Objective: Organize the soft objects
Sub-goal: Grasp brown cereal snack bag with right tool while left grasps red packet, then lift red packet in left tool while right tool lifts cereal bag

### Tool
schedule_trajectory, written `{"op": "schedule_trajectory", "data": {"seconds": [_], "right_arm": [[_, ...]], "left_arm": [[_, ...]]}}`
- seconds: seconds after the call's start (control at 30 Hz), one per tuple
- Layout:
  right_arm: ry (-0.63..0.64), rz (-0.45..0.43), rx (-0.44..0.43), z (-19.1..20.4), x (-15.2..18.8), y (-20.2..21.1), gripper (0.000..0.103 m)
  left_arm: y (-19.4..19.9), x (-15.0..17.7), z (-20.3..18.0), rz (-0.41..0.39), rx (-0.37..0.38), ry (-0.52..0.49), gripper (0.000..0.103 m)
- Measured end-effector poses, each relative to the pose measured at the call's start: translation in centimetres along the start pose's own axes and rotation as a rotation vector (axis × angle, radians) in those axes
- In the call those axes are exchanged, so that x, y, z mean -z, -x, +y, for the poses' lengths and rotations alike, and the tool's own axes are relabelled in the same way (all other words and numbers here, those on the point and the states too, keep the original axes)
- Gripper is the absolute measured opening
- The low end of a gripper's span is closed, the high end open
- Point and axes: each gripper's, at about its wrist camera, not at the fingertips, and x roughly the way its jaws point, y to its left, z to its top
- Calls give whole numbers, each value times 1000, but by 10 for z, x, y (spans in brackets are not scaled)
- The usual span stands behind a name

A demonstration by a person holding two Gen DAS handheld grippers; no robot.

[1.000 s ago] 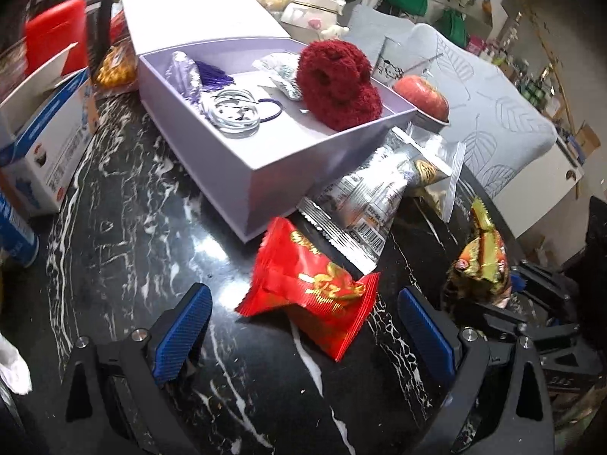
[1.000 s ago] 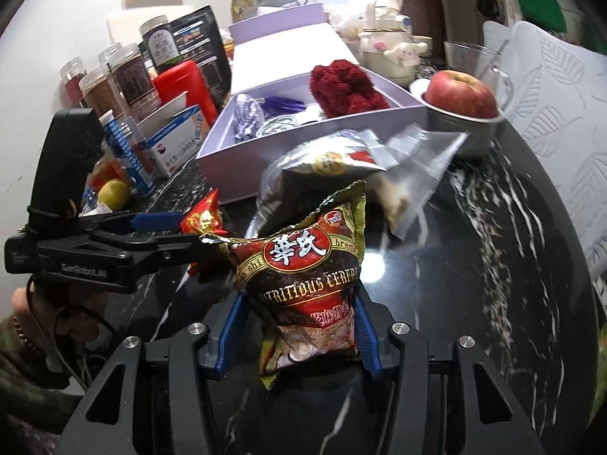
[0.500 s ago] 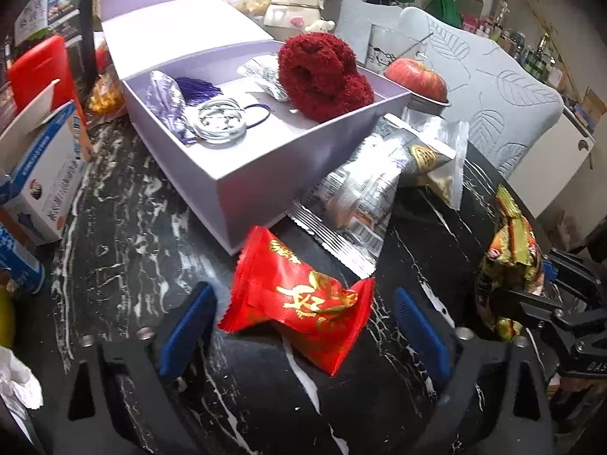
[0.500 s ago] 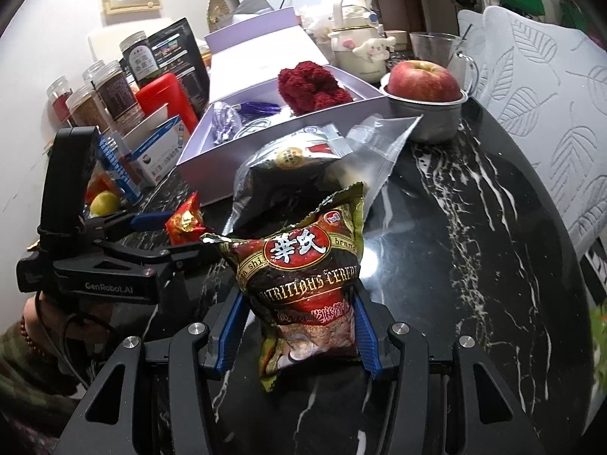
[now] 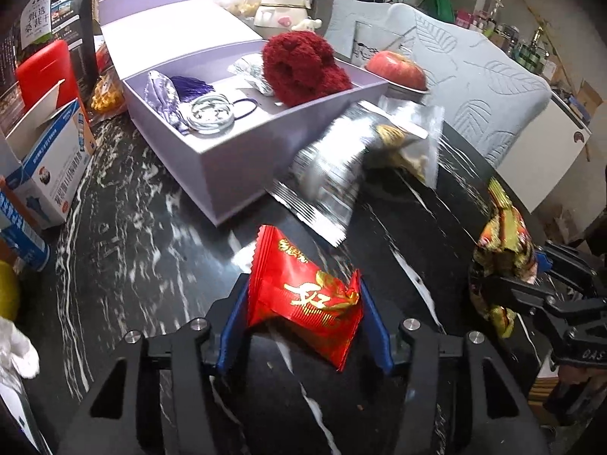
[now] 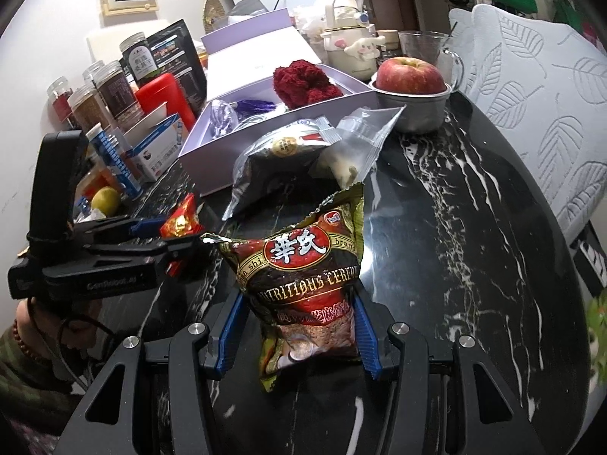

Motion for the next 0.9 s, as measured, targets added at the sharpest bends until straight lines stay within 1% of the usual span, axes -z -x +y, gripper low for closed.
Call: {"op": "schedule_trajectory", "data": {"seconds": [0.57, 0.7, 0.83, 0.9], "right_arm": [[4, 7, -16, 10, 35, 24, 51], [27, -1, -20, 15, 41, 28, 52], [46, -7, 7, 18, 44, 25, 52], [48, 4, 25, 18, 45, 21, 56]], "left_arm": [[30, 45, -31, 38, 64, -33, 55], [31, 50, -37, 22, 43, -68, 55], [30, 52, -40, 4, 25, -89, 57], [30, 54, -43, -4, 6, -109, 59]]}}
